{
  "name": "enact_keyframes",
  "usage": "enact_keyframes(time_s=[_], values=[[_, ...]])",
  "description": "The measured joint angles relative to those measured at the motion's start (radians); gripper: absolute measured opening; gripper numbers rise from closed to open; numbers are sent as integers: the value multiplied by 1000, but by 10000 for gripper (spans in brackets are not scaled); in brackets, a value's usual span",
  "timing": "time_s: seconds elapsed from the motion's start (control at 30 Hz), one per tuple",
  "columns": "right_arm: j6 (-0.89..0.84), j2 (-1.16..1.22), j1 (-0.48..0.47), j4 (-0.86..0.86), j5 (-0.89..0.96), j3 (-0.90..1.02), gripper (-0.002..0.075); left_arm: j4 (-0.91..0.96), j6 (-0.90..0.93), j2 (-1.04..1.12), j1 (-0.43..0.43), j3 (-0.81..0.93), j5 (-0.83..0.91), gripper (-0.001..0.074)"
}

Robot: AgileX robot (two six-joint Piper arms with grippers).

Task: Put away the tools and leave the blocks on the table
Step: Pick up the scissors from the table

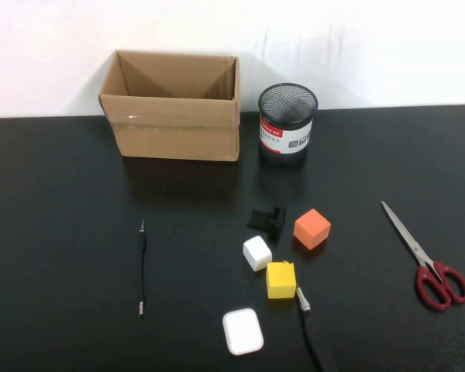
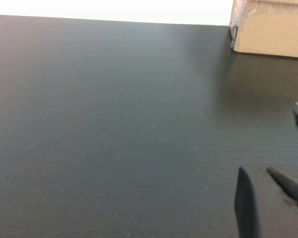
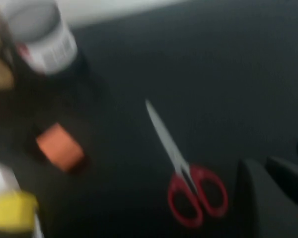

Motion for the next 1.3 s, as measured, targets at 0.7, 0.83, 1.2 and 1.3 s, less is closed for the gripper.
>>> enact_keyframes(time_s=[0.7, 0.83, 1.2, 1.3], values=[[-61, 682, 256, -286, 226, -474, 276, 0, 0, 0, 0, 0, 0, -4], [-61, 794, 277, -348, 241, -510, 276, 0, 0, 0, 0, 0, 0, -4], [-104, 978, 297, -350, 189, -512, 275, 0, 0, 0, 0, 0, 0, -4], [-104, 1008, 297, -352, 169, -515, 275, 0, 0, 0, 0, 0, 0, -4]])
